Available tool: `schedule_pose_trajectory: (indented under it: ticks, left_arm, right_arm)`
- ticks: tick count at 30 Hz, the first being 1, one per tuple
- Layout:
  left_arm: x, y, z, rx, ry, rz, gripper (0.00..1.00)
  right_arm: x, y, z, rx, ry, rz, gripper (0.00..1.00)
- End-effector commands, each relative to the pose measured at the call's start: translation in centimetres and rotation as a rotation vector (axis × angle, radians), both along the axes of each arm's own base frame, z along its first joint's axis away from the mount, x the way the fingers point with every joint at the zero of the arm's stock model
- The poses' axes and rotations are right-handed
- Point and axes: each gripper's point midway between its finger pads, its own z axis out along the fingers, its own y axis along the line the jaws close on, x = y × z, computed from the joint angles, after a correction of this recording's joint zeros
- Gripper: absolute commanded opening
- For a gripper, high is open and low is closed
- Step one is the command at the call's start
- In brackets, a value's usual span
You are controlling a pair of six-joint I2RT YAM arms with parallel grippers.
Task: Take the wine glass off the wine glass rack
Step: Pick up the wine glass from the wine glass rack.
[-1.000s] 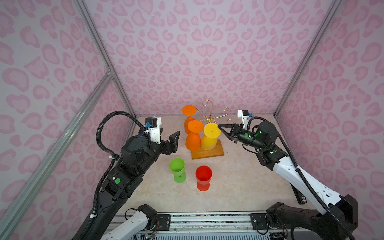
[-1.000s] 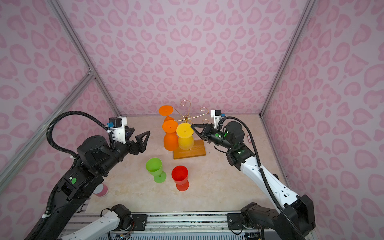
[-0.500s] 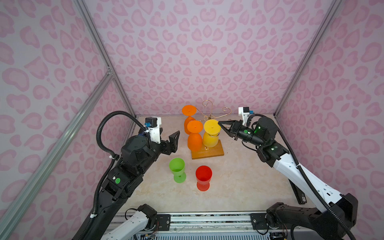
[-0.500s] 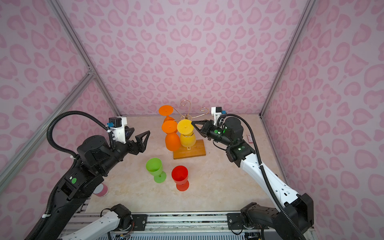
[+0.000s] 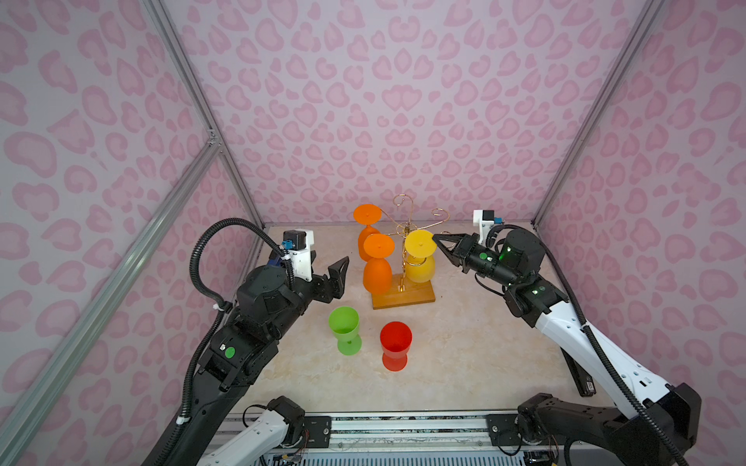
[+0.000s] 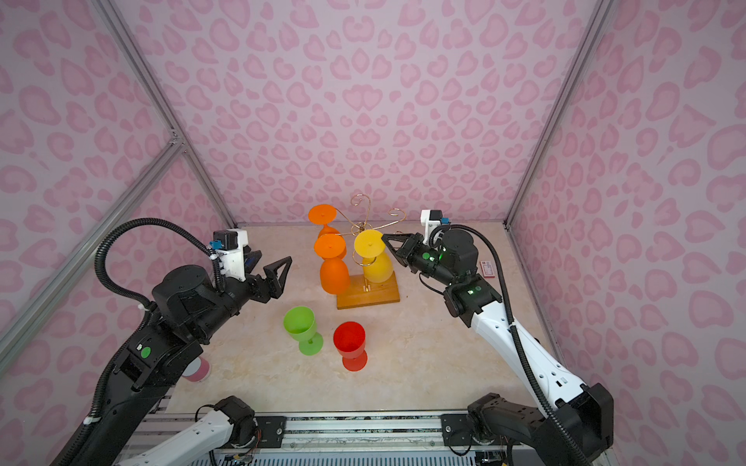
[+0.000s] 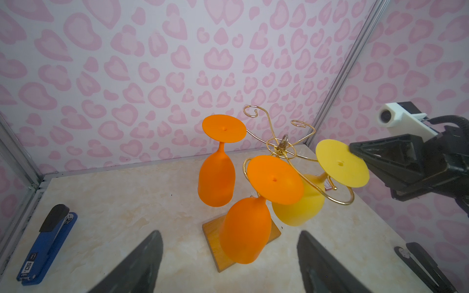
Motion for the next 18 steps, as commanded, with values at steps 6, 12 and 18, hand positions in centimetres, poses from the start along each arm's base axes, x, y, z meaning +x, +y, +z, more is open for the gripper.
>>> schedule_pose_trajectory:
  ticks: [6,12,18]
  left_arm:
    - [-0.1,0.0,0.8,-0.013,-0.029,-0.005,0.85]
    - [-0.2,0.1,1.1,-0.011,-0.034,-0.002,0.85]
    - [-0.2,-0.1,1.3,-0.014,-0.035,-0.011,0.85]
  right_arm:
    - [-0.3,-2.1,1.0,0.018,-0.028,-0.052,0.0]
    - [-1.4,-5.2,1.8,0.036,-0.045,-0.099,0.0]
    - [-3.4,-8.6,3.3,0.074,-0.069,-0.138,0.0]
